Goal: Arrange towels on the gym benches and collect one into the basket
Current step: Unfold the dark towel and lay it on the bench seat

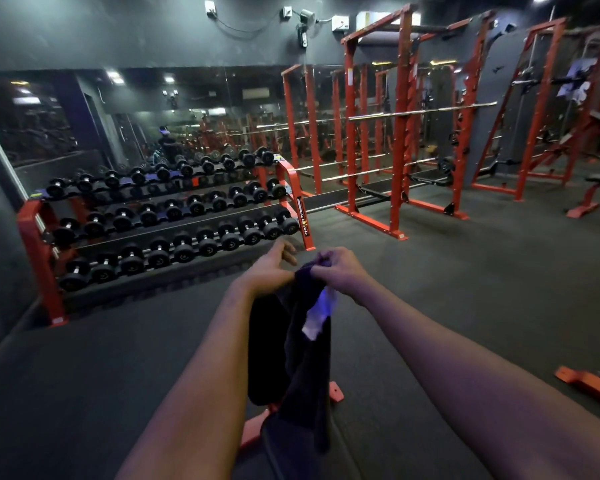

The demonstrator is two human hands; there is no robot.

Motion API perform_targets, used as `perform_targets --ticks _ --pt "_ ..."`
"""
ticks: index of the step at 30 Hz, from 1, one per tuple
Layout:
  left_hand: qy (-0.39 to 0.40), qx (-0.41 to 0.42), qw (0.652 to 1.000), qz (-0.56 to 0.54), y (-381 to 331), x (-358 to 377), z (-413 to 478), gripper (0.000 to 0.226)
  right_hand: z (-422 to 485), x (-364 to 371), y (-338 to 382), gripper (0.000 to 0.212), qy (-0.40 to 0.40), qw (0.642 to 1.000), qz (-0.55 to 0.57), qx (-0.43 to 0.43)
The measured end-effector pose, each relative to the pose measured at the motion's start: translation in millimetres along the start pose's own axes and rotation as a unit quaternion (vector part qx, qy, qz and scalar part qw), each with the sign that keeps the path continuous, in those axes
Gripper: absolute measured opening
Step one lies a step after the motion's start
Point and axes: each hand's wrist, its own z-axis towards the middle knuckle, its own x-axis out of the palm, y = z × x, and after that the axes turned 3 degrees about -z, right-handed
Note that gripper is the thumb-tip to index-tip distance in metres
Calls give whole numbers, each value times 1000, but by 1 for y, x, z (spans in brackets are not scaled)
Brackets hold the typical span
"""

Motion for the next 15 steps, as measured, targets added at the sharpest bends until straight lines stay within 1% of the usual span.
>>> perform_targets --ticks 2,3,4,5,7,8,10,11,12,13,15 --pt "95 -35 992 71 22 -5 -5 71 2 -6 9 11 -1 999 42 -1" --pt "126 -59 983 123 32 -6 -7 72 2 -8 12 15 9 998 64 -2" --pt "144 -82 968 188 40 -6 -10 66 4 -10 15 16 20 997 80 -5" --pt "144 -100 954 242 48 -8 -12 57 6 -11 14 16 27 996 88 -2" --pt "91 -120 942 300 67 -14 -10 38 12 -11 9 18 21 998 63 18" --pt "62 -119 941 309 73 -19 -10 33 17 -10 3 18 3 999 23 33" --pt "33 -108 946 304 84 -27 -10 28 21 -10 -12 13 -39 993 -96 58" --pt "21 -97 953 287 86 -29 -10 21 22 -8 -20 12 -61 983 -159 69" --pt "-1 -82 963 255 89 -28 -9 12 22 -6 -27 13 -85 974 -194 85" --pt "-22 -65 973 221 91 -26 -9 1 21 -3 -36 14 -102 969 -197 110" --pt "-89 -41 978 184 96 -19 -7 10 21 5 -51 19 -116 969 -157 153"
